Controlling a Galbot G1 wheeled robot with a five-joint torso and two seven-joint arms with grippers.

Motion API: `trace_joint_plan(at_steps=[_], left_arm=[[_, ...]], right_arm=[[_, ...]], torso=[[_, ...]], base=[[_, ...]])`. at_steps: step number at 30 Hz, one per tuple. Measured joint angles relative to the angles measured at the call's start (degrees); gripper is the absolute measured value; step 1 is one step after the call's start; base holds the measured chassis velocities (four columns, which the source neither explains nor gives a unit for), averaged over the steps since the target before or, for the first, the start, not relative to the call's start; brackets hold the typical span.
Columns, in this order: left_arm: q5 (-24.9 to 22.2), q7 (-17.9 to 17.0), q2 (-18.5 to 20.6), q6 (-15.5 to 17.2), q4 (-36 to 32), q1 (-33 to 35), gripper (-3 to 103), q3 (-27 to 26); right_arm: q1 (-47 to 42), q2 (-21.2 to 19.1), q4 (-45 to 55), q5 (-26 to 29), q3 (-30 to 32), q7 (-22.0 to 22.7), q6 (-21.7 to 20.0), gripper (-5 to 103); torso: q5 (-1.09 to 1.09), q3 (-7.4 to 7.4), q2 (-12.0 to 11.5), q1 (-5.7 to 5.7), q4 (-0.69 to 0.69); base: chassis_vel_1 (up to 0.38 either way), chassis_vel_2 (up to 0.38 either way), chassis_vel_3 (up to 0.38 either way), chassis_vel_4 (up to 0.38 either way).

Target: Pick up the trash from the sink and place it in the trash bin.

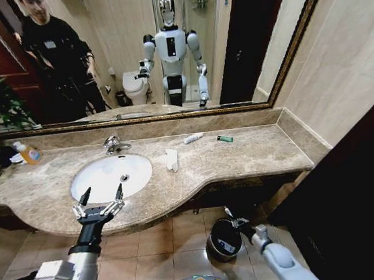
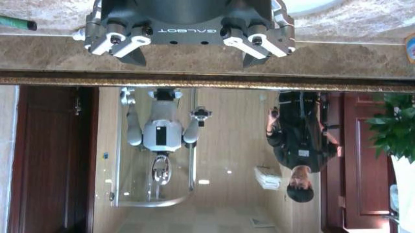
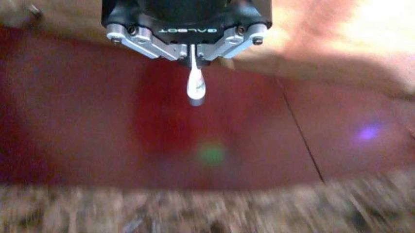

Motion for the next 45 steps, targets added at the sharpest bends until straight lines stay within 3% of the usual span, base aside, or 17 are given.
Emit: trace_joint_plan(at_steps=[12,19,27,28,31,33,34,36,39,40,43,45], left_arm=[[0.00,0.00,0.00,0.00,0.00,0.00,100,0.00],[0.00,0.00,0.00,0.00,0.00,0.00,100,0.00],[0.00,0.00,0.00,0.00,0.00,0.00,100,0.00],[0.00,0.00,0.00,0.00,0.00,0.00,100,0.00],[0.00,0.00,0.00,0.00,0.00,0.00,100,0.00],[0.00,0.00,0.00,0.00,0.00,0.00,100,0.00],[0.00,0.00,0.00,0.00,0.00,0.00,100,0.00],[0.00,0.00,0.00,0.00,0.00,0.00,100,-0.01],[0.00,0.00,0.00,0.00,0.00,0.00,100,-0.01],[0.00,0.00,0.00,0.00,0.00,0.00,100,-0.01],[0.00,0.00,0.00,0.00,0.00,0.00,100,-0.01],[0.00,0.00,0.00,0.00,0.00,0.00,100,0.00]], right_arm=[[1.36,3.35,-13.18,-4.95,-2.04,1.48,6.92,3],[1.36,5.53,-12.83,-6.43,-1.97,2.28,6.68,0],[1.22,5.79,-12.57,-7.59,-1.99,2.68,6.42,32],[1.22,5.79,-12.57,-7.59,-1.99,2.68,6.42,32],[1.18,5.78,-12.26,-7.68,-1.99,2.71,6.39,48],[1.20,5.74,-12.03,-7.71,-1.98,2.71,6.31,48],[1.20,5.67,-11.75,-7.71,-1.97,2.71,6.17,59],[1.19,5.62,-11.47,-7.71,-1.95,2.71,6.05,59],[0.94,5.41,-10.38,-7.63,-1.84,2.68,5.45,76],[0.94,5.41,-10.38,-7.63,-1.84,2.68,5.45,76],[0.50,5.11,-9.44,-7.49,-1.75,2.64,5.03,92],[0.35,4.98,-9.16,-7.44,-1.73,2.64,4.77,97]], torso=[[-0.01,0.00,0.00,0.00,-0.01],[-0.02,0.00,0.00,0.00,0.00],[-0.01,0.00,0.00,0.00,0.00],[-0.01,0.00,0.00,0.00,0.00],[-0.01,0.00,0.00,0.00,0.00],[-0.01,0.00,0.00,0.00,0.00],[-0.01,0.00,0.00,0.00,0.00],[-0.01,0.00,0.00,0.00,0.00],[-0.01,0.00,0.00,0.00,0.00],[-0.01,0.00,0.00,0.00,0.00],[-0.01,0.00,0.00,0.00,0.00],[-0.01,0.00,0.00,0.00,0.00]], base=[[0.000,0.000,0.000,0.000],[0.000,0.000,0.000,0.000],[0.000,0.000,0.000,0.000],[0.000,0.000,0.000,0.000],[0.000,0.000,0.000,0.000],[0.000,0.000,0.000,0.000],[0.000,0.000,0.000,0.000],[0.000,0.000,0.000,0.000],[0.000,0.000,0.000,0.000],[0.000,0.000,0.000,0.000],[0.000,0.000,0.000,0.000],[0.000,0.000,0.000,0.000]])
